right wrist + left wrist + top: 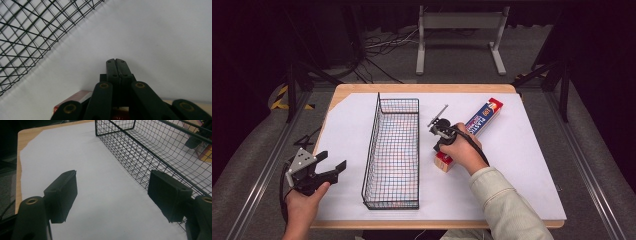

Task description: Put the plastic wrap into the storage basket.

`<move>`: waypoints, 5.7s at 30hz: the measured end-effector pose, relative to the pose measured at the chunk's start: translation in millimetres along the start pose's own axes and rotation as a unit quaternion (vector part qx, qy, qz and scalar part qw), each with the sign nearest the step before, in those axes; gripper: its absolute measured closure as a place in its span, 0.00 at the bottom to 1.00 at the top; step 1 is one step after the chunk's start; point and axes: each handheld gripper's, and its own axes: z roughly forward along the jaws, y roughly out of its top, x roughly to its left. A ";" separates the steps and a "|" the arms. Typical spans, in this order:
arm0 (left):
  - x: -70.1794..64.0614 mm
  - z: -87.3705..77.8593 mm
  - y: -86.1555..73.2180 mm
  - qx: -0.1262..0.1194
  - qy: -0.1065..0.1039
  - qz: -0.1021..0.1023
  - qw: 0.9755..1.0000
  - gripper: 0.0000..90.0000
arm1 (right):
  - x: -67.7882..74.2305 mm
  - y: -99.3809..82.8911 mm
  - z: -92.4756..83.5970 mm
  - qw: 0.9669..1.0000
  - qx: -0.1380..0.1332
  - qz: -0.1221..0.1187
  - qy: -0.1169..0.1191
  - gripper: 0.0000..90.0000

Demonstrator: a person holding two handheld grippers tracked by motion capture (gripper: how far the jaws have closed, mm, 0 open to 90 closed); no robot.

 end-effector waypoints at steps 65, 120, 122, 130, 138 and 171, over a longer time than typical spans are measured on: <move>2.4 5.7 -4.0 0.000 0.004 -0.002 1.000 0.26 | -9.6 -150.6 -97.1 0.982 -0.174 0.062 0.045 0.50; 0.0 15.7 -15.6 0.008 0.049 -0.006 0.999 0.16 | -106.8 -106.3 -54.2 0.903 -0.003 0.394 -0.171 0.32; 0.5 16.3 -16.3 0.011 0.049 -0.006 0.999 0.16 | -106.4 -103.9 -52.2 0.901 0.003 0.394 -0.181 0.34; 2.8 15.8 -17.4 0.011 0.052 -0.009 0.999 0.17 | -104.5 -98.3 -46.1 0.892 0.032 0.407 -0.196 0.39; 2.0 16.0 -18.2 0.011 0.049 -0.013 0.999 0.17 | -101.8 -96.7 -46.8 0.882 0.026 0.422 -0.206 0.44; -5.9 9.6 -22.7 0.009 0.041 -0.016 0.999 0.18 | -63.0 -77.8 -130.4 0.872 -0.057 0.461 -0.158 0.44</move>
